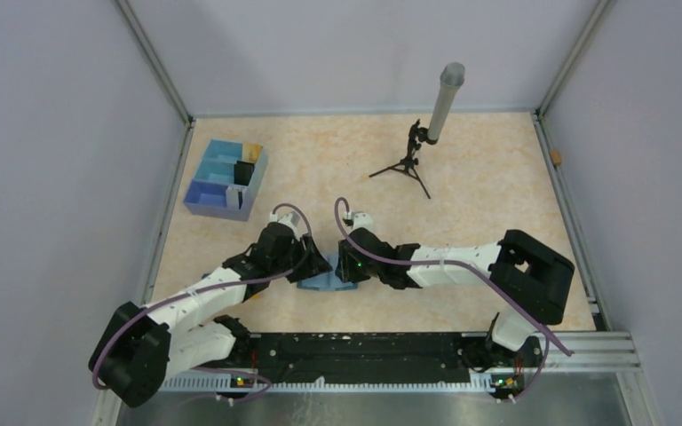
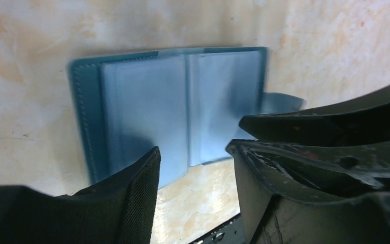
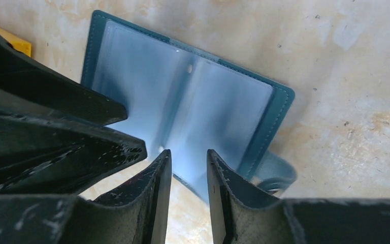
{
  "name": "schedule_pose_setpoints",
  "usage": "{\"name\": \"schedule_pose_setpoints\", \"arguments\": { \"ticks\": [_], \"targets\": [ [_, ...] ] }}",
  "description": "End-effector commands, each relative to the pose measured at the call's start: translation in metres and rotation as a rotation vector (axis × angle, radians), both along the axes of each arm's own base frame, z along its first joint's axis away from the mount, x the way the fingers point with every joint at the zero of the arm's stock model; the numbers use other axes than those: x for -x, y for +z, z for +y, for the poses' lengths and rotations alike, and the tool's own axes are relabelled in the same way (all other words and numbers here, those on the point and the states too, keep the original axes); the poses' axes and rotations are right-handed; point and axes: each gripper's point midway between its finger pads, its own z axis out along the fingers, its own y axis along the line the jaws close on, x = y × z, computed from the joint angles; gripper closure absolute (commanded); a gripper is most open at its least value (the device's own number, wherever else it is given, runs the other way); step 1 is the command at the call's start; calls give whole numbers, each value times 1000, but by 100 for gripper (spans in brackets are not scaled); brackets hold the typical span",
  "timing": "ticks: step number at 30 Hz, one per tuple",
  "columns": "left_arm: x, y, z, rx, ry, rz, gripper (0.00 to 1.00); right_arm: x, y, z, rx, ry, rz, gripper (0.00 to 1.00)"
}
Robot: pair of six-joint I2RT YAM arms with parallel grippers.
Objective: Put the credit cards into the card holder
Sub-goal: Open the card holder at the center of the board.
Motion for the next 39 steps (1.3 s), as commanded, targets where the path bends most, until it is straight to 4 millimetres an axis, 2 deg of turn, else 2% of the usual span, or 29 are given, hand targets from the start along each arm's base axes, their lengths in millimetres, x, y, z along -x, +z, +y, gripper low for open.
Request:
{"name": "schedule_pose_setpoints", "arguments": {
  "ticks": [1, 4, 7, 12, 17, 19, 20, 23, 26, 30, 35, 39],
  "targets": [
    [-9, -11, 4, -10, 50, -21, 44, 4, -3, -3, -8, -25, 5, 69],
    [-4, -29, 17, -57, 90, 2, 45, 6, -11, -8, 8, -29, 17, 69],
    [1, -38, 23, -74, 108, 23, 45, 8, -15, -11, 19, -28, 23, 69],
    [-1, -34, 25, -77, 122, 7, 45, 8, -15, -11, 31, -21, 24, 69],
    [-14, -2, 23, -82, 108, -60, 42, 7, 0, -11, 28, -1, -1, 69],
    [-19, 14, 26, -109, 102, -88, 37, 5, 13, -12, 30, 8, -24, 68],
    [-23, 25, 28, -122, 102, -109, 32, 4, 20, -12, 26, 12, -38, 67],
    [-36, 56, 39, -166, 123, -167, 22, 0, 46, -13, -3, 22, -90, 60],
    [-53, 83, 56, -194, 165, -220, 15, -4, 68, -20, -16, 22, -145, 54],
    [-84, 112, 98, -265, 248, -257, 12, -9, 91, -31, -29, 15, -202, 49],
    [-126, 117, 163, -348, 417, -220, 9, -15, 103, -44, -71, 7, -235, 45],
    [-165, 124, 191, -286, 533, -227, 14, -17, 105, -51, -111, 11, -241, 45]
  ]
}}
